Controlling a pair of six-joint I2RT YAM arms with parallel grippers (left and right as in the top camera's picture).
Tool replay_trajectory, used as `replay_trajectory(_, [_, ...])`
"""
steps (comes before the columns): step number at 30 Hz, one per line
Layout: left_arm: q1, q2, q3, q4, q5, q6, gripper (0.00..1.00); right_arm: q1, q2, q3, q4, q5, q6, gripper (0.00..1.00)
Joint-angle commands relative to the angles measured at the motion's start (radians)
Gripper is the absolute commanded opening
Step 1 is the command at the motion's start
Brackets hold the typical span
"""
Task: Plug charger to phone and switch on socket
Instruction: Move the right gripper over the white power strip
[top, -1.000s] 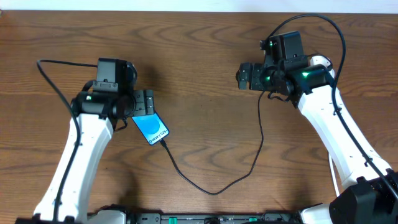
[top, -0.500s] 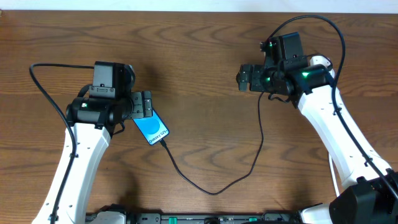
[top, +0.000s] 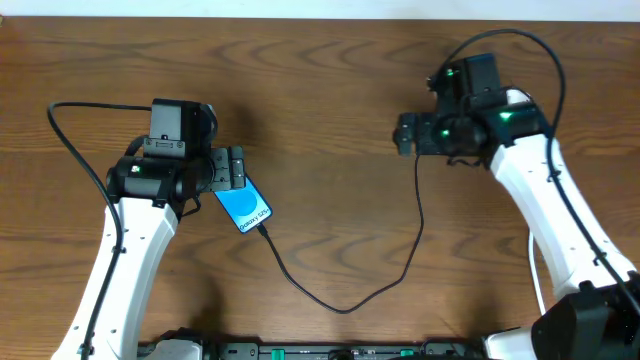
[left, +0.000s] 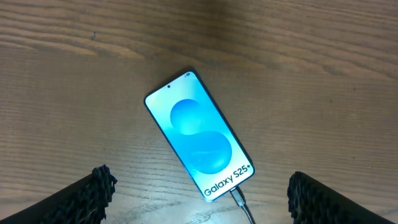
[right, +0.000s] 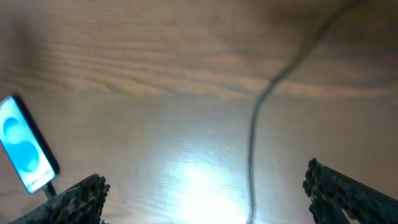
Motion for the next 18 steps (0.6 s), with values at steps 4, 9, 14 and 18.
replay_trajectory(4, [0.0, -0.003, 0.016, -0.004, -0.017, 0.014, 0.91, -0.167, -0.012, 0.111, -0.125, -0.103, -0.148, 0.99])
replay_trajectory(9, [0.0, -0.003, 0.016, -0.004, -0.017, 0.014, 0.91, -0.279, -0.011, 0.208, -0.208, -0.126, -0.225, 0.99])
replay_trajectory(14, [0.0, -0.003, 0.016, -0.004, -0.017, 0.014, 0.91, -0.405, -0.002, 0.283, -0.258, -0.195, -0.292, 0.99])
replay_trajectory(18, [0.0, -0.003, 0.016, -0.004, -0.017, 0.014, 0.91, -0.478, 0.032, 0.338, -0.301, -0.215, -0.316, 0.99])
